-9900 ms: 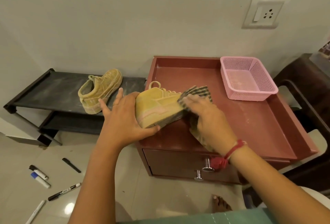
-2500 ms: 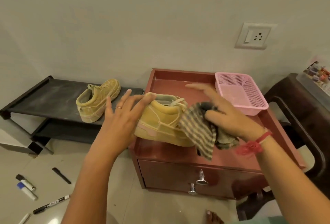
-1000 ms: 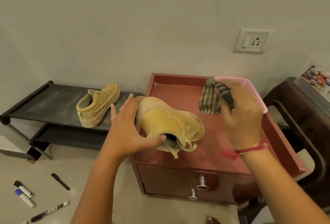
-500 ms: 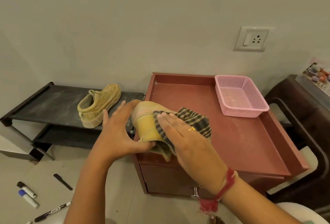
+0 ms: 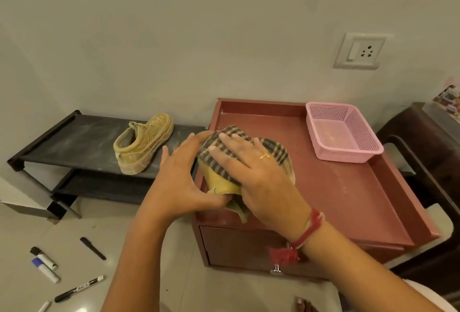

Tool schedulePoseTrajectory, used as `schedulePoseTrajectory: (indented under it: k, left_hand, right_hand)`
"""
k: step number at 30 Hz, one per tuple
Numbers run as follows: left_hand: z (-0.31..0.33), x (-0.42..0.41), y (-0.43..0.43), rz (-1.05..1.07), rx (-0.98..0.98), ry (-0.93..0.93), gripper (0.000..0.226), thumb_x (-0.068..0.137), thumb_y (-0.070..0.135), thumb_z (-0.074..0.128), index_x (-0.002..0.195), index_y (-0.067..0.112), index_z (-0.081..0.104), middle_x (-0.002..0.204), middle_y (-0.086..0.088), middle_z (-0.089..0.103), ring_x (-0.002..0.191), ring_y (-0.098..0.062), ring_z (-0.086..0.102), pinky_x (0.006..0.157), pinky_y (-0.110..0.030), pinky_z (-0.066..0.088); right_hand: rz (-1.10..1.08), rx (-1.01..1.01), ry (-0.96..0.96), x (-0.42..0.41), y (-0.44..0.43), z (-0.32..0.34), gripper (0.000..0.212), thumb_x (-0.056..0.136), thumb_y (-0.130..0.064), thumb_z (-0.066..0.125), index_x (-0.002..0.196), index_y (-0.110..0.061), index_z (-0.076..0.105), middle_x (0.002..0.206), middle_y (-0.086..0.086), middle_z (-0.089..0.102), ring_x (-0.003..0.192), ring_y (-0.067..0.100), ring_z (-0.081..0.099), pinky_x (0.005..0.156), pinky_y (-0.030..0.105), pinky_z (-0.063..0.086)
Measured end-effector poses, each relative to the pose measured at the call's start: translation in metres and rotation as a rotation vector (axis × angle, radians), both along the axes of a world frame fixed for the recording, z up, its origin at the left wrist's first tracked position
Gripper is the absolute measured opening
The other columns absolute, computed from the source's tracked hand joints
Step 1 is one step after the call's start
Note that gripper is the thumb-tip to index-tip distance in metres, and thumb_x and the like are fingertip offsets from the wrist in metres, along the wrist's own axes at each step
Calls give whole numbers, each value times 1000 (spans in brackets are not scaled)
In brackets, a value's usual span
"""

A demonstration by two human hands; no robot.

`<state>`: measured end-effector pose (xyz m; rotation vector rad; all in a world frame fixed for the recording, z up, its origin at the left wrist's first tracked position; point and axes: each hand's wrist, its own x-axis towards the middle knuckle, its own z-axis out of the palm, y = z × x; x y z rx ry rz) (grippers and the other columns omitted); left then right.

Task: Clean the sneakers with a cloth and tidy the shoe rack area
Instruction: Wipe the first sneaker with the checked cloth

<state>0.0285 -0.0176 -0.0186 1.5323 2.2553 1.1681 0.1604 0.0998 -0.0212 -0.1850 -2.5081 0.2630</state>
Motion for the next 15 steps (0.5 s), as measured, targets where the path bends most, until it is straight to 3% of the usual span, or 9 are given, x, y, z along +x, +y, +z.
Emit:
schedulePoseTrajectory:
  k: [1, 3, 6, 11, 15]
  left_hand:
    - [0, -1, -1, -3, -4, -14, 92, 48, 59, 68, 131, 53, 29, 128, 38, 44, 130, 8, 36, 116, -59, 5]
    - [-1, -3, -4, -13, -4, -37, 87, 48, 58, 70, 126, 58, 29, 121, 45, 42, 117, 24, 34, 113, -62, 16]
    - [0, -2, -6, -7, -16, -33, 85, 48, 57, 71, 120, 65, 25, 117, 54, 34, 110, 33, 27, 111, -63, 21]
    - [3, 2, 1, -27, 28, -5, 84, 47, 57, 66, 122, 57, 29, 118, 48, 40, 112, 28, 33, 115, -60, 12]
    - [2, 4, 2, -11, 46, -14, 86, 48, 57, 70, 126, 49, 35, 118, 39, 46, 117, 16, 40, 113, -61, 18]
  right_hand:
    - [17, 28, -57, -2, 2, -4, 55, 81, -14, 34, 135, -18, 45, 142, 7, 45, 131, 26, 41, 110, 49, 27]
    - [-17, -113, -144, -2, 16, -8, 59, 82, -9, 34, 140, -23, 38, 146, 2, 39, 134, 22, 36, 112, 43, 26]
    - [-179, -295, -147, 3, 30, -9, 63, 78, -9, 31, 139, -22, 41, 137, 3, 50, 127, 21, 45, 104, 43, 38]
    - [-104, -116, -58, 7, -4, 1, 58, 77, -17, 29, 130, -17, 52, 128, 11, 57, 116, 29, 55, 95, 41, 45]
    - [-222, -319, -68, 5, 28, 0, 65, 74, -18, 25, 134, -23, 49, 130, 3, 56, 121, 24, 50, 102, 32, 38]
